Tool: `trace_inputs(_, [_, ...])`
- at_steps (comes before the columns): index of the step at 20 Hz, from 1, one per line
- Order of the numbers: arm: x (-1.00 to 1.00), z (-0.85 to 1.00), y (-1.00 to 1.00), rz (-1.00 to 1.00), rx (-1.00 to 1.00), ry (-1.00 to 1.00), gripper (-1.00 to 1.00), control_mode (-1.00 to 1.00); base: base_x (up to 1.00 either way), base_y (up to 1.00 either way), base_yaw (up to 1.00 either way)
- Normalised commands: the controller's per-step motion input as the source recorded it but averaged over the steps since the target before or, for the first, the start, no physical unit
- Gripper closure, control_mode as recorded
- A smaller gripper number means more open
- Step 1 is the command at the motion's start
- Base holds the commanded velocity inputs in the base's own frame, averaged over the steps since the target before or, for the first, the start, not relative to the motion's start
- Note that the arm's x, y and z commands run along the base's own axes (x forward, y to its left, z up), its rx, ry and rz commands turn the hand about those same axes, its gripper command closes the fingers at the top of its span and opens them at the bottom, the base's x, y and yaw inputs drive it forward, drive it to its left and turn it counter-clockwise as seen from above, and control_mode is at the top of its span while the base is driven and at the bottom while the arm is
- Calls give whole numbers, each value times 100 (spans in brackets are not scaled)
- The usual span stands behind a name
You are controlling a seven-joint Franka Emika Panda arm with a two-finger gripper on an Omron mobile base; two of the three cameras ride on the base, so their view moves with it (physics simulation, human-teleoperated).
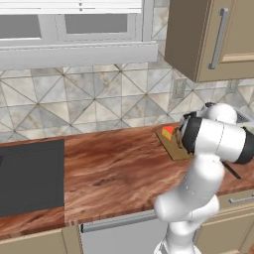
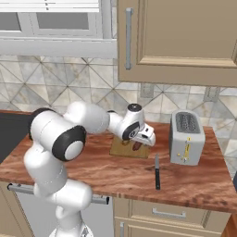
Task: Retrieve the sausage and cheese from the fridge and place them on the cutting board on the counter.
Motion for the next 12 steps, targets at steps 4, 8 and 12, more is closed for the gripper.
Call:
trace_inputs(4, [-68,44,1,4,2,-2,-100,-100,0,0,0])
trace_inputs(8, [-93,35,7,6,1,0,-100,-100,0,0,0])
trace_inputs(12, [-100,39,2,6,1,-1,-100,-100,0,0,0])
